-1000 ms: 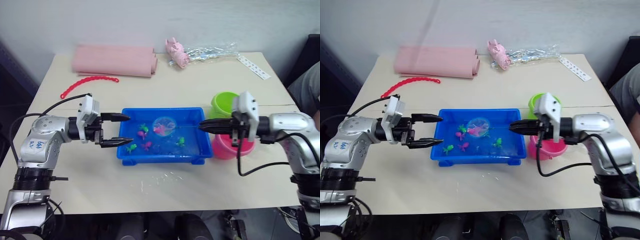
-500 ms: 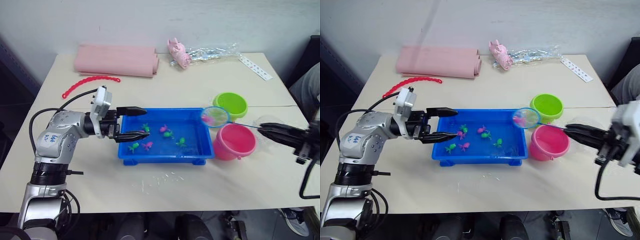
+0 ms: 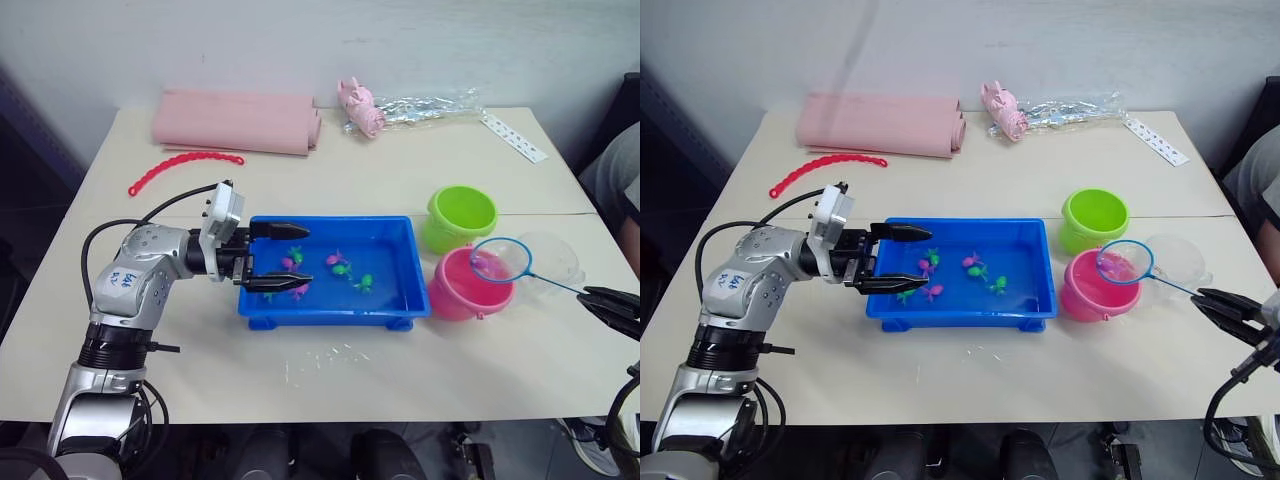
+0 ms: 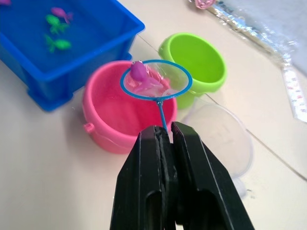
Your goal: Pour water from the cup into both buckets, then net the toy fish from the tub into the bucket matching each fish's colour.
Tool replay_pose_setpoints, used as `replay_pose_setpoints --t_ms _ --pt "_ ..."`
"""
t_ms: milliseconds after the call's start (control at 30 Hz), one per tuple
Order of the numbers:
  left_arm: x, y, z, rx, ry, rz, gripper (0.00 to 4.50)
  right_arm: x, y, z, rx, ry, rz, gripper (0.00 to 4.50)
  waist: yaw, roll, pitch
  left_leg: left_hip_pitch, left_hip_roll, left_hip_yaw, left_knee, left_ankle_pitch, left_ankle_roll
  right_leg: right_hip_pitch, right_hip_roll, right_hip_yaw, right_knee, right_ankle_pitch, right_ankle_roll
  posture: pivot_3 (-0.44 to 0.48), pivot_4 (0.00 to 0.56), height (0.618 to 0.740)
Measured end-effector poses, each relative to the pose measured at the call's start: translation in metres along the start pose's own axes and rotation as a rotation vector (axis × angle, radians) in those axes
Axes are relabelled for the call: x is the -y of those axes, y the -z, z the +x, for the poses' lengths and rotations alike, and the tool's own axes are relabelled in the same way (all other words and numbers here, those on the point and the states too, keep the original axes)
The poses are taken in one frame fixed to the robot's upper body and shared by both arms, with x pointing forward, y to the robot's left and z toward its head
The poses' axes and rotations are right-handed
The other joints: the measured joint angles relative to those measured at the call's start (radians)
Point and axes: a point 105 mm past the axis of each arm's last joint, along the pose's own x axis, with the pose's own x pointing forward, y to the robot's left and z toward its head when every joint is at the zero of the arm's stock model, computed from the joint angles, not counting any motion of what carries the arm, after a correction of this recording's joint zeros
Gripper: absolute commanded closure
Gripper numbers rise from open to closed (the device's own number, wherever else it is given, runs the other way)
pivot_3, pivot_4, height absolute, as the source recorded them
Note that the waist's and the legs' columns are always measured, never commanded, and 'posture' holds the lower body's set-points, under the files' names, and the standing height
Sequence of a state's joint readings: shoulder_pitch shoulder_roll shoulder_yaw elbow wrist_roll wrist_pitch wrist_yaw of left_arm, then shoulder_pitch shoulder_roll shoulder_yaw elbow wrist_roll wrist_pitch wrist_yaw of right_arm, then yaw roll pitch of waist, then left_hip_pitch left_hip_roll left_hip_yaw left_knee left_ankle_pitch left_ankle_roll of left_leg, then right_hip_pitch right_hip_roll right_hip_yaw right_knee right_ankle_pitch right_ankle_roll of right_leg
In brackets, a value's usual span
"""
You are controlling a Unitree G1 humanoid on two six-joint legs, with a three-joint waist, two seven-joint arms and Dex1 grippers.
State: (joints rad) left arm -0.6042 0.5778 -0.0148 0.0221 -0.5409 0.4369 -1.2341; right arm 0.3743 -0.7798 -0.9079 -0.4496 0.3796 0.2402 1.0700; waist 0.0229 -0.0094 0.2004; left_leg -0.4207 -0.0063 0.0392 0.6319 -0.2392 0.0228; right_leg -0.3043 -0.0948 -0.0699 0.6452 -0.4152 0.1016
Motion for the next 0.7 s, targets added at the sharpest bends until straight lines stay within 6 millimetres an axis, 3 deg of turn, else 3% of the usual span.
replay_pose_setpoints --t_ms 233,433,567,700 --pt "0.001 0.004 0.002 0.005 0.001 -0.013 0.03 -0.007 0.000 0.001 0.021 0.049 -0.275 4.50 0.000 0.000 0.000 0.000 0.000 0.000 0.000 0.000 0.000 0.000 0.000 0.000 0.000 0.000 0.000 0.000 0.150 0.740" --pt "0.000 0.008 0.002 -0.005 -0.017 -0.010 0.03 0.000 0.020 -0.006 -0.074 0.190 -0.524 4.50 0.001 0.001 0.000 0.000 0.000 0.000 0.000 0.000 -0.001 0.000 0.000 0.001 0.000 0.000 0.000 0.000 0.150 0.740" --pt "0.001 0.008 0.005 0.004 -0.016 -0.012 0.03 -0.009 0.015 -0.005 -0.058 0.198 -0.746 4.50 0.000 0.001 -0.001 0.001 0.000 0.000 0.000 0.001 -0.001 0.000 0.000 0.001 0.000 0.000 0.000 0.000 0.150 0.740" --pt "0.000 0.008 0.005 0.003 -0.018 -0.001 0.03 -0.019 0.016 -0.004 -0.033 0.175 -0.828 4.50 0.000 0.001 -0.001 0.001 0.000 0.000 0.000 0.001 -0.001 0.000 0.000 0.002 0.000 0.000 0.000 0.000 0.150 0.740"
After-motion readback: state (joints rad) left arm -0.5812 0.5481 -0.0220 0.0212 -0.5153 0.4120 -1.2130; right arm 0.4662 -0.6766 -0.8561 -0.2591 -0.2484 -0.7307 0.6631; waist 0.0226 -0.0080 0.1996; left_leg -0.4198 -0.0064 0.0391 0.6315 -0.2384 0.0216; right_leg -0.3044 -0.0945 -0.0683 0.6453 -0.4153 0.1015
